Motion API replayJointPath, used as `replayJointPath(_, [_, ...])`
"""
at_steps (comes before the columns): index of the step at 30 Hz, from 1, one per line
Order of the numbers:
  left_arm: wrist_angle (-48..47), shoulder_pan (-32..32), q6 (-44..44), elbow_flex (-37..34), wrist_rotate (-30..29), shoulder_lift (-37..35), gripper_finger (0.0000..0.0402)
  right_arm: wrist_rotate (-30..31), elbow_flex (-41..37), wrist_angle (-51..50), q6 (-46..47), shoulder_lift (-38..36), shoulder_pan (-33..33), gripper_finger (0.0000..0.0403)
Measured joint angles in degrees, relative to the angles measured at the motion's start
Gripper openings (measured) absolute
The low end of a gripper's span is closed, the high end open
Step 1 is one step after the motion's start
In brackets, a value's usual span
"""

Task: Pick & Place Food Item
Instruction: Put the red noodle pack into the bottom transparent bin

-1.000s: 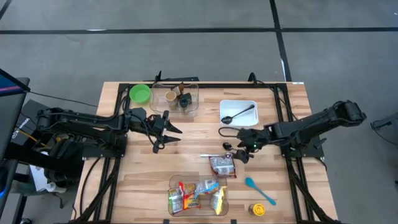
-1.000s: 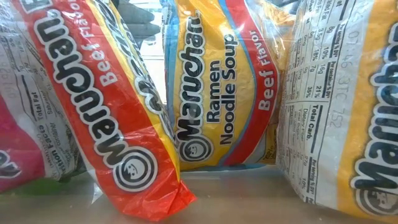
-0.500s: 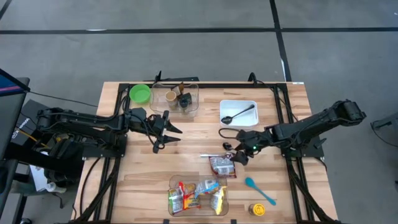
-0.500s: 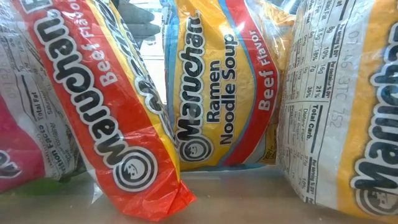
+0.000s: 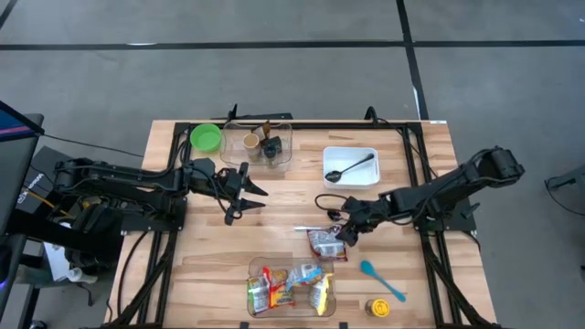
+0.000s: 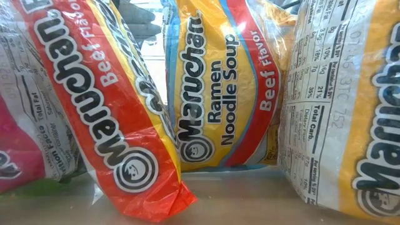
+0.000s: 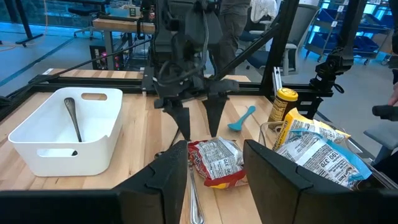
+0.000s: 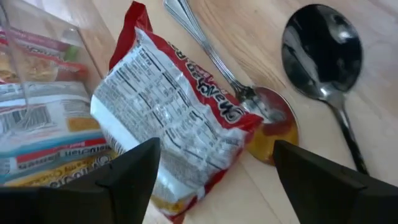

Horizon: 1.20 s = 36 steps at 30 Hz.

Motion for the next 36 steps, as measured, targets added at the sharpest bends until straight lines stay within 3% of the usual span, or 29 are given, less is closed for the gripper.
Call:
replayJointPath(19, [0.0, 0.0, 0.0, 0.0, 0.0, 0.0, 0.0152, 0.0, 0.0, 5.3, 0.6, 7.4, -2.3, 0.0261])
replayJointPath(36, [0.0, 0.0, 0.0, 0.0, 0.0, 0.0, 0.0156, 0.0, 0.1, 7.0, -2.0, 7.0, -2.3, 0.0083])
